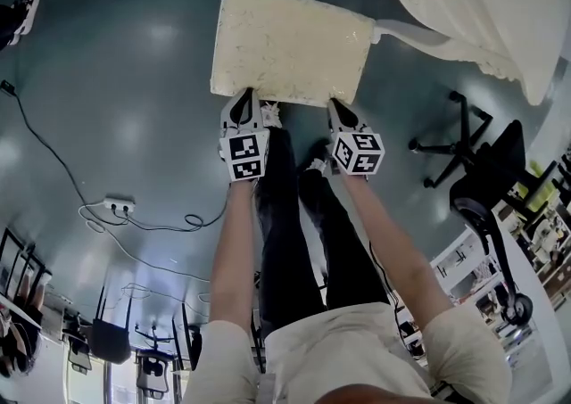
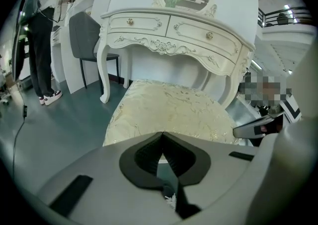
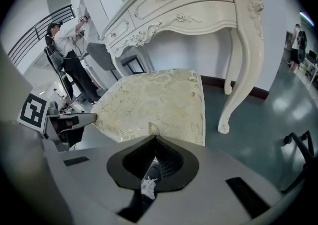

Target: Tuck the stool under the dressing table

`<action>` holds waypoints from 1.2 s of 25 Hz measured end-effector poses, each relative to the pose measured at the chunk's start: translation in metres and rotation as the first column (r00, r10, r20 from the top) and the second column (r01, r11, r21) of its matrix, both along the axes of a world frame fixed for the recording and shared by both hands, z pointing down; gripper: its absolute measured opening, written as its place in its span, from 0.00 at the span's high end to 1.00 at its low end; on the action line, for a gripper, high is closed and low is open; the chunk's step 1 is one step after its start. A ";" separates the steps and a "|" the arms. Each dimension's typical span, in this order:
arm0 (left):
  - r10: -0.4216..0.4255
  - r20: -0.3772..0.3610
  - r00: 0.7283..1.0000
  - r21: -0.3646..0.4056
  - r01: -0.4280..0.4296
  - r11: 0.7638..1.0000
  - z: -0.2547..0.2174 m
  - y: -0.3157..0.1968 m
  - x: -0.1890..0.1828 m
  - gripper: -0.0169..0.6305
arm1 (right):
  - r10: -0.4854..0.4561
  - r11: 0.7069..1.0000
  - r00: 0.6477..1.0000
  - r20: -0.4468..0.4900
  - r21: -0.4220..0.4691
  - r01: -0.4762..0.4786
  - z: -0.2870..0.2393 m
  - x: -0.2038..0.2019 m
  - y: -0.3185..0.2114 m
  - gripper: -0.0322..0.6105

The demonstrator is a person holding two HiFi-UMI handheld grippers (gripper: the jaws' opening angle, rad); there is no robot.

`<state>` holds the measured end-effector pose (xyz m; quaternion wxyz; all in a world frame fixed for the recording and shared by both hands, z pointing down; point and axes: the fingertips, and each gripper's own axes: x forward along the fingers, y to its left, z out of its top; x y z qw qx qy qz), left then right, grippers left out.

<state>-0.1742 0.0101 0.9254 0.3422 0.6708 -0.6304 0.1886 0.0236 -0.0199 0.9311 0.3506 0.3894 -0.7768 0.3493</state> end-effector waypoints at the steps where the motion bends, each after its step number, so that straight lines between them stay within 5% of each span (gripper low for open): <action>1: 0.000 0.000 1.000 0.008 0.000 1.000 0.000 -0.006 -0.003 0.95 | -0.003 1.000 1.000 0.002 -0.001 0.003 0.000 -0.003 -0.004 0.88; 25: 0.183 -0.010 0.983 0.110 -0.181 0.977 -0.007 -0.142 -0.058 0.95 | -0.120 0.985 0.993 -0.002 0.123 0.120 -0.008 -0.062 -0.114 0.88; 30: 0.156 0.010 0.988 0.122 -0.156 0.980 0.001 -0.172 -0.061 0.95 | -0.141 0.981 0.990 0.009 0.137 0.138 -0.003 -0.063 -0.135 0.88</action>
